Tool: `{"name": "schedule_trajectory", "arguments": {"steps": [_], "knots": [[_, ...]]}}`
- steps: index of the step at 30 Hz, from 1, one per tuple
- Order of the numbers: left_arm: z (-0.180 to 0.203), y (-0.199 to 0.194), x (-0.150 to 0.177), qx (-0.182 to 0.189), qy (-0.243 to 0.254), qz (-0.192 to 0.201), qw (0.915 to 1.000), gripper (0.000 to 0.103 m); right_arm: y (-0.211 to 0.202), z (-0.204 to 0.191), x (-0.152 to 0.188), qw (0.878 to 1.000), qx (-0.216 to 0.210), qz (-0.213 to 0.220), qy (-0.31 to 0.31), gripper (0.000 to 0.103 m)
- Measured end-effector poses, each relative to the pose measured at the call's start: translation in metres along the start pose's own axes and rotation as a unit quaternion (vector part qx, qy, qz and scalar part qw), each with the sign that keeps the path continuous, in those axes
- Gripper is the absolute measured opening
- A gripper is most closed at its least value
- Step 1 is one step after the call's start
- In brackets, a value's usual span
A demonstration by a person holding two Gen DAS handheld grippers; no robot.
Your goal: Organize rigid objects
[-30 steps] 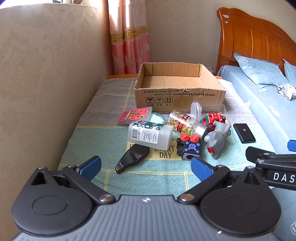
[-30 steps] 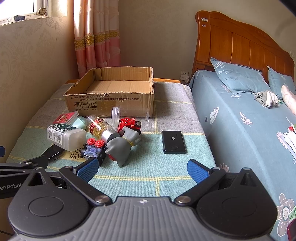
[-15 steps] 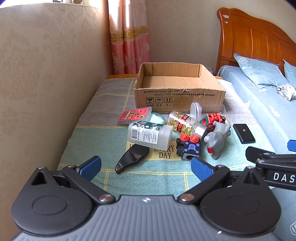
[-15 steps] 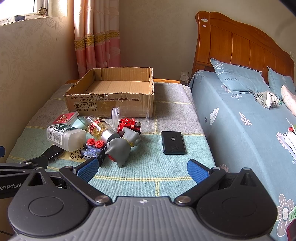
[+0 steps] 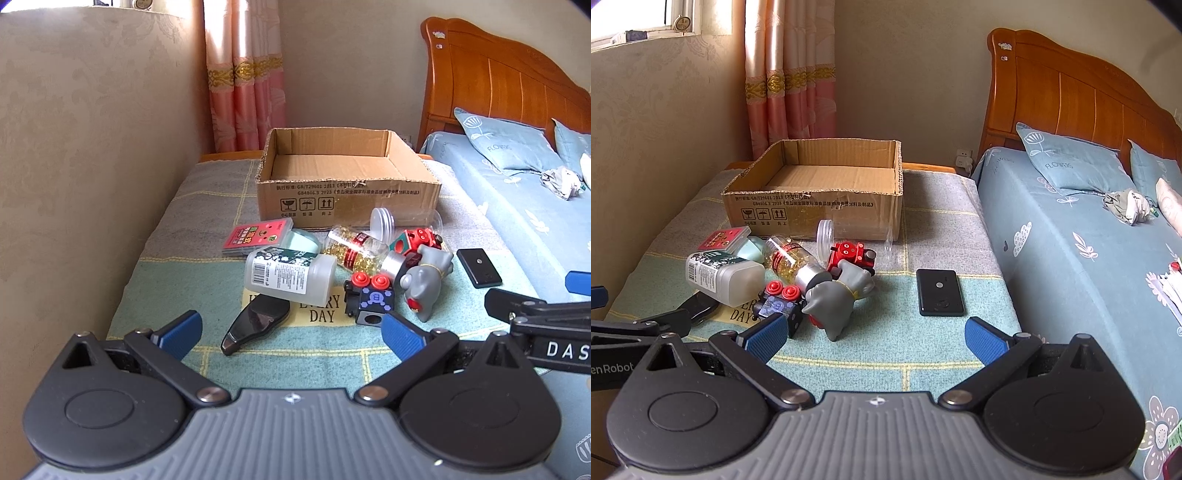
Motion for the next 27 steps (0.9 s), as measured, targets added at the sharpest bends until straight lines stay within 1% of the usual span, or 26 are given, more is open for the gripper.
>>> {"name": "schedule_trajectory", "arguments": {"steps": [4,9,15,20,24,27], "knots": [[-0.003,0.005,-0.001,0.013,0.012,0.007,0.9998,0.102,0.000,0.000,-0.004,1.000,-0.017,0.018,-0.004,0.103],[-0.015,0.020,-0.001,0.004,0.030,0.004,0.9995,0.102,0.006,0.005,-0.005,0.999,-0.021,0.029,-0.022,0.103],[-0.031,0.050,0.008,0.007,0.022,-0.018,0.9996,0.102,0.028,0.015,0.000,0.999,-0.029,0.011,-0.017,0.103],[-0.039,0.079,0.020,0.000,0.018,-0.053,0.9984,0.102,0.047,0.022,0.008,0.999,-0.028,-0.007,-0.019,0.103],[-0.049,0.100,0.030,-0.016,0.015,-0.077,0.9968,0.102,0.061,0.028,0.016,0.999,-0.026,-0.024,-0.012,0.103],[-0.060,0.109,0.035,-0.023,0.006,-0.088,0.9958,0.102,0.067,0.029,0.019,0.999,-0.027,-0.029,-0.016,0.103]]}}
Point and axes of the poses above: each gripper's, at about its wrist camera, not at the fingertips, and y roughly the way its jaws point, z to its right, x to its underside, the point moved 8 cm from there along y, roughly the way its jaws point, and after that the axes turned 2 degrees about -z, right-handed, at the moved point
